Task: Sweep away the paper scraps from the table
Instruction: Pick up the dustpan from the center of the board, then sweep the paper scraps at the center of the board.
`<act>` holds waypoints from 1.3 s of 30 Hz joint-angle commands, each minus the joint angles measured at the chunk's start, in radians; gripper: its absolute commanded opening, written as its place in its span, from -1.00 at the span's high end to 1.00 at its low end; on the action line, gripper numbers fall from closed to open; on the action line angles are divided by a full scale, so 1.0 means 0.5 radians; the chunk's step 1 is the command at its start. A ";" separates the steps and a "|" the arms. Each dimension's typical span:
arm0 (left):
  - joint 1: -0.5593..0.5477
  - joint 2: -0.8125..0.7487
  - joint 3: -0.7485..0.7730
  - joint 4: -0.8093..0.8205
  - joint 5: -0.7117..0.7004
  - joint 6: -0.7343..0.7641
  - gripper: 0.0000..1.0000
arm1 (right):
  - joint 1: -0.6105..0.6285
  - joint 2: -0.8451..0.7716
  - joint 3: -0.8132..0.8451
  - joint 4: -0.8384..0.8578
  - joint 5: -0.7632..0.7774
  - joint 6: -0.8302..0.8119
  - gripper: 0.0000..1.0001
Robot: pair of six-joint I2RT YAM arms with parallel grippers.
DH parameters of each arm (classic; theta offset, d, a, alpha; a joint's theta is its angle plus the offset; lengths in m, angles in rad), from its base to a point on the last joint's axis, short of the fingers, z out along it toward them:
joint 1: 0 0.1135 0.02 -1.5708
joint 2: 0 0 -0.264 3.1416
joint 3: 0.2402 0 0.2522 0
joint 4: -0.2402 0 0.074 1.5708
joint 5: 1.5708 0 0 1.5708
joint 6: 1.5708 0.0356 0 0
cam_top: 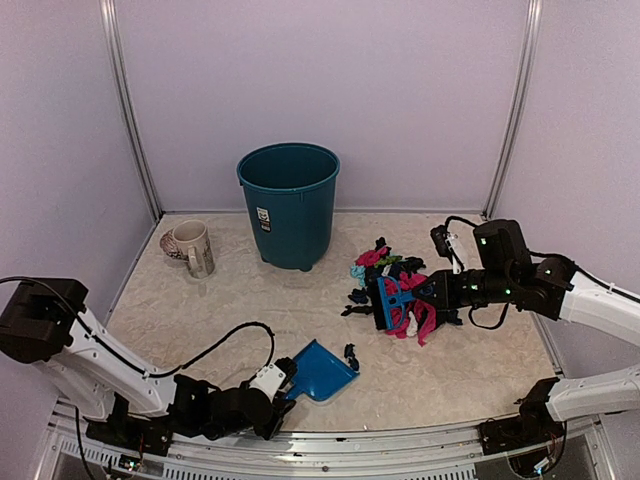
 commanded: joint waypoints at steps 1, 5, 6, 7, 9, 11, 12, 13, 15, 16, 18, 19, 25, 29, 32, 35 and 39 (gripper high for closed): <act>-0.006 -0.065 0.047 -0.080 0.012 0.025 0.68 | 0.040 -0.005 0.003 -0.003 -0.027 0.007 1.00; -0.035 -0.119 0.100 -0.201 0.006 0.024 0.72 | 0.069 0.018 0.013 -0.012 -0.074 -0.017 1.00; -0.044 -0.136 0.115 -0.250 0.012 0.020 0.72 | 0.079 0.026 0.017 -0.020 -0.068 -0.019 1.00; -0.053 -0.154 0.126 -0.291 0.017 0.014 0.72 | 0.087 0.031 0.026 -0.025 -0.060 -0.024 1.00; -0.077 -0.199 0.156 -0.390 0.025 0.001 0.72 | 0.101 0.040 0.042 -0.029 -0.054 -0.034 1.00; -0.101 -0.252 0.183 -0.497 0.041 -0.031 0.73 | 0.111 0.054 0.059 -0.032 -0.070 -0.054 1.00; -0.119 -0.278 0.192 -0.552 0.041 -0.053 0.73 | 0.116 0.067 0.069 -0.034 -0.079 -0.067 1.00; -0.138 -0.309 0.203 -0.609 0.039 -0.077 0.72 | 0.120 0.084 0.076 -0.037 -0.103 -0.078 1.00; -0.168 -0.363 0.218 -0.720 0.042 -0.129 0.72 | 0.140 0.131 0.094 -0.032 -0.136 -0.096 1.00; -0.181 -0.392 0.227 -0.777 0.051 -0.154 0.72 | 0.161 0.156 0.102 -0.018 -0.155 -0.100 1.00; -0.189 -0.429 0.242 -0.881 0.087 -0.207 0.71 | 0.199 0.210 0.113 0.023 -0.209 -0.101 1.00; -0.196 -0.442 0.251 -0.932 0.096 -0.231 0.71 | 0.221 0.240 0.123 0.042 -0.230 -0.100 1.00; -0.225 -0.470 0.307 -1.148 0.113 -0.307 0.71 | 0.295 0.384 0.147 0.124 -0.366 -0.102 1.00; -0.231 -0.470 0.341 -1.230 0.110 -0.313 0.71 | 0.333 0.476 0.138 0.143 -0.422 -0.103 1.00; -0.231 -0.467 0.366 -1.240 0.087 -0.276 0.71 | 0.334 0.558 0.149 0.114 -0.353 -0.102 1.00; -0.228 -0.439 0.411 -1.238 0.053 -0.225 0.70 | 0.336 0.631 0.200 0.025 -0.211 -0.101 1.00; -0.200 -0.382 0.424 -1.153 0.073 -0.162 0.70 | 0.284 0.690 0.264 -0.115 -0.004 -0.165 1.00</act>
